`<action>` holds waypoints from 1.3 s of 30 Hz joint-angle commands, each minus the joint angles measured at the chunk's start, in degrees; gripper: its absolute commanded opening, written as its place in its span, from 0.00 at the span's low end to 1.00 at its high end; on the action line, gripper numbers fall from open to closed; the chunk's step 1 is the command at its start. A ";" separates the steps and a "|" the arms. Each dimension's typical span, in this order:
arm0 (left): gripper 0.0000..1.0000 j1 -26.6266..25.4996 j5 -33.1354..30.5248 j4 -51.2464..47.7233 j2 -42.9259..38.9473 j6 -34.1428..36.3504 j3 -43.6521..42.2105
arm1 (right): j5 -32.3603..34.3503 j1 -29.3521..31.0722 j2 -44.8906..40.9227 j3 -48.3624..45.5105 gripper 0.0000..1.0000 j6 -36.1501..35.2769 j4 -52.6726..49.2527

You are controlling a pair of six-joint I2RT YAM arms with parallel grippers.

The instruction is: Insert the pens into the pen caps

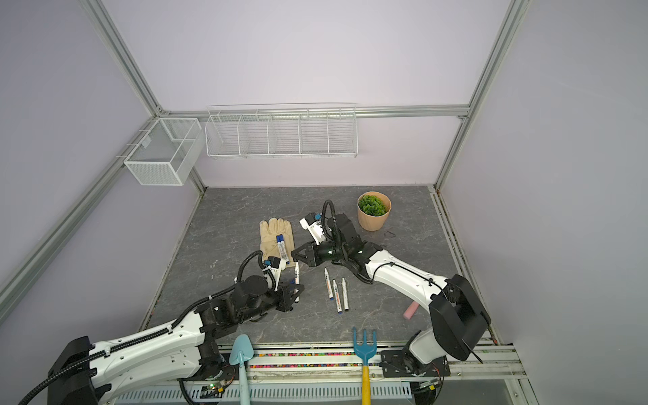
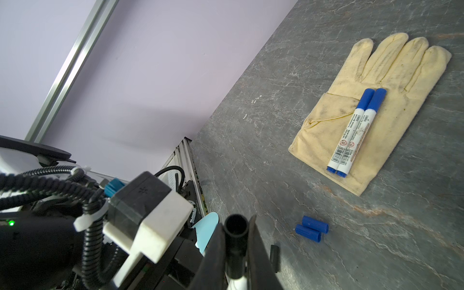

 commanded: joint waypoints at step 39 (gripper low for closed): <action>0.00 0.05 -3.86 5.97 0.09 1.59 0.66 | -3.68 -1.26 -2.44 -0.94 0.07 -2.63 -4.00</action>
